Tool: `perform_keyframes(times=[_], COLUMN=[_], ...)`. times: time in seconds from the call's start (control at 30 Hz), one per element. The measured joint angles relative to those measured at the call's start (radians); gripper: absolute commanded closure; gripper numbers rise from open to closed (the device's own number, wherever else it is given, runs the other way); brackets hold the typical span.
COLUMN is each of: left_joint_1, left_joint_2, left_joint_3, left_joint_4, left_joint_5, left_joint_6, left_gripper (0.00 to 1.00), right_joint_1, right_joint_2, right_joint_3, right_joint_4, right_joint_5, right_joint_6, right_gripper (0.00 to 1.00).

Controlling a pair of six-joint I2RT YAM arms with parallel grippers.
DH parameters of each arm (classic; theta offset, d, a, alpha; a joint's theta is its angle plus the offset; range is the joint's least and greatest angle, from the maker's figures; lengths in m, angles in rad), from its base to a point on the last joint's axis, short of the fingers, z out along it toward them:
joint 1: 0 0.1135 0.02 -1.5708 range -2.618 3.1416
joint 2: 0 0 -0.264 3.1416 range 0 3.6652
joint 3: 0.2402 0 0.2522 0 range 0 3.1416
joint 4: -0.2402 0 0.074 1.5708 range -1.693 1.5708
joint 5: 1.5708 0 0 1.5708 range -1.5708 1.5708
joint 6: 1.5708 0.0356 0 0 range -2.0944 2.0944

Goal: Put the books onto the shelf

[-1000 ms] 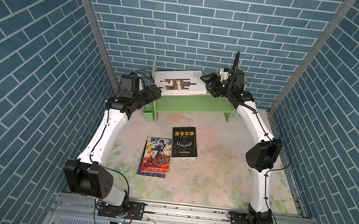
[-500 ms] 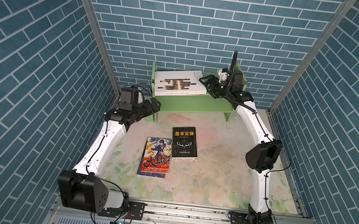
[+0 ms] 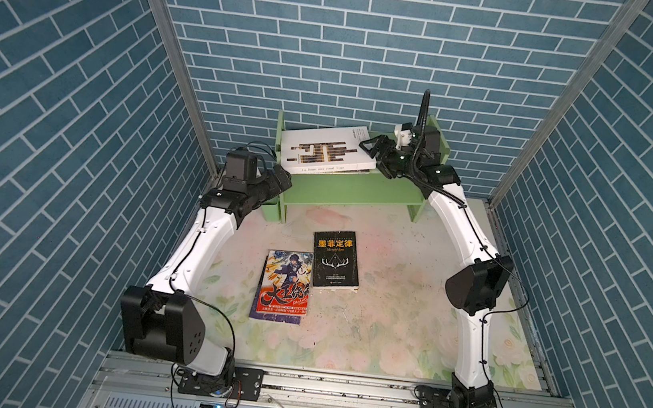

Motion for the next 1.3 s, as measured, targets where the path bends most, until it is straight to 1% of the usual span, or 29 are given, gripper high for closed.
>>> perform_keyframes(times=[0.27,0.6,0.93,1.07,1.17,1.3], left_joint_1=[0.000,0.001,0.001,0.001,0.001,0.007], left_joint_2=[0.018,0.021,0.014,-0.015,-0.068,-0.166], left_joint_3=[0.018,0.018,0.018,0.016,-0.005,-0.060], left_joint_4=[0.001,0.005,0.008,0.013,0.016,0.011], left_joint_5=[-0.053,-0.075,-0.076,-0.073,-0.073,-0.082], left_joint_6=[-0.034,-0.052,-0.053,-0.052,-0.050,-0.044], left_gripper=[0.02,0.02,0.02,0.02,0.01,0.00], right_joint_1=[0.000,0.000,-0.025,-0.044,-0.054,-0.056], right_joint_2=[0.023,0.060,0.060,0.060,0.053,-0.029], right_joint_3=[0.077,0.076,0.076,0.076,0.069,-0.043], right_joint_4=[-0.014,-0.097,-0.101,-0.101,-0.104,-0.097], right_joint_5=[-0.001,0.006,0.032,0.044,0.058,0.080], right_joint_6=[-0.006,-0.027,-0.061,-0.082,-0.093,-0.109], right_gripper=[0.18,0.17,0.16,0.16,0.16,0.17])
